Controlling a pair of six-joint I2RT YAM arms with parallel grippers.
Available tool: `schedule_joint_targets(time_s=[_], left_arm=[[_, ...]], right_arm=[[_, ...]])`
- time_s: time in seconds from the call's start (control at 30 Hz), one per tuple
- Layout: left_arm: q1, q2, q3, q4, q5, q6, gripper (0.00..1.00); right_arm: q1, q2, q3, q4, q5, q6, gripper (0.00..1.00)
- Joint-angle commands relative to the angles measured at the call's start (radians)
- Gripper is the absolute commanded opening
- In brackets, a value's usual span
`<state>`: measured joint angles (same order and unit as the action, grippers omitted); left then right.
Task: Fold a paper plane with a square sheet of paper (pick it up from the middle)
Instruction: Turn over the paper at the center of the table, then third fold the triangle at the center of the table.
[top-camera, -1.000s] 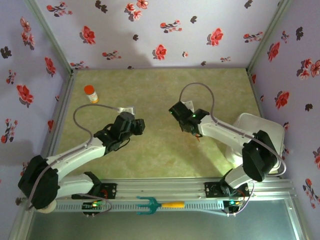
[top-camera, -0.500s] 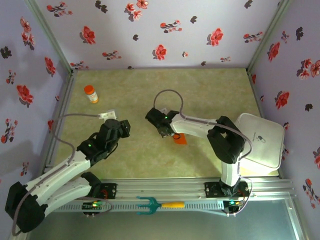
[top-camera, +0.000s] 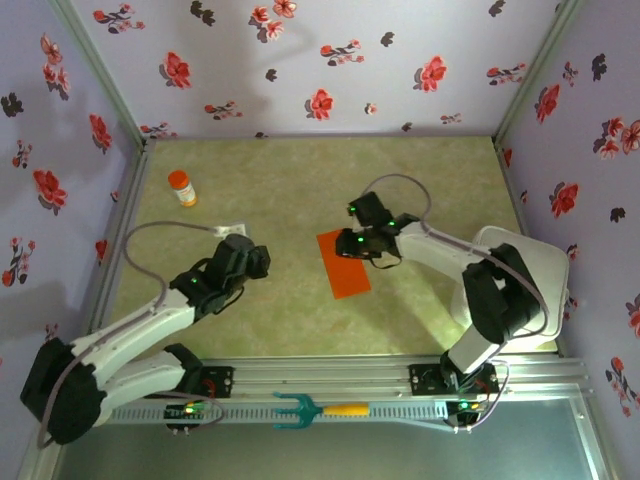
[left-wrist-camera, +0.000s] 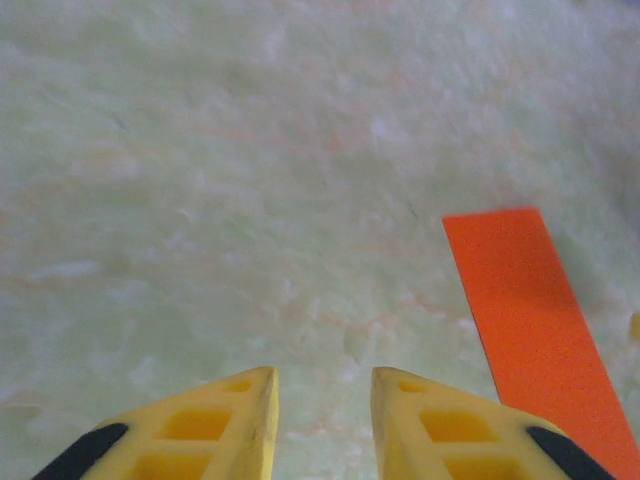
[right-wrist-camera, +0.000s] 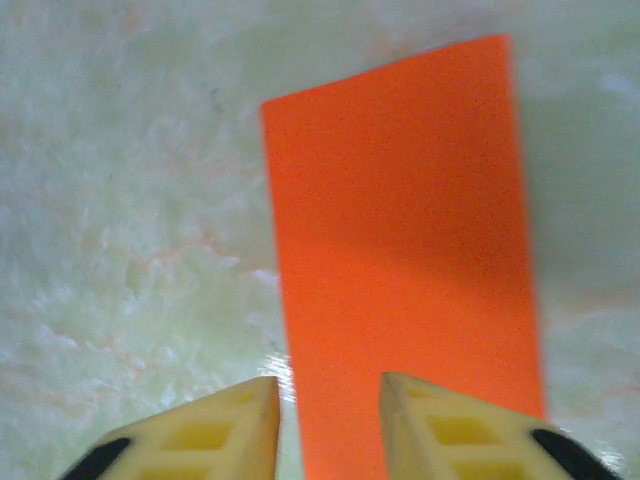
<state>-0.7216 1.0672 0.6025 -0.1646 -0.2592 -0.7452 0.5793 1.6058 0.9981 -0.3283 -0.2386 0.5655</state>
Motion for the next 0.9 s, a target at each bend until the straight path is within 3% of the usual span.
schedule_joint_targets(time_s=[0.0,0.17,0.27,0.63,0.87], left_arm=[[0.007,0.122,0.08,0.088,0.183,0.027,0.27],[0.005,0.353,0.198,0.123,0.397,-0.001,0.23],[-0.001,0.441,0.243,0.142,0.463,-0.023,0.23],[-0.007,0.546,0.263,0.189,0.515,-0.088,0.27],[-0.007,0.593,0.261,0.239,0.546,-0.133,0.31]], right_arm=[[-0.104,-0.008,-0.102,0.134,-0.213,0.076,0.21],[-0.191,0.016,-0.171,0.238,-0.324,0.117,0.13],[-0.2,0.046,-0.167,0.239,-0.34,0.112,0.11],[-0.202,0.16,-0.151,0.243,-0.362,0.13,0.09],[-0.19,0.161,-0.277,0.399,-0.322,0.369,0.1]])
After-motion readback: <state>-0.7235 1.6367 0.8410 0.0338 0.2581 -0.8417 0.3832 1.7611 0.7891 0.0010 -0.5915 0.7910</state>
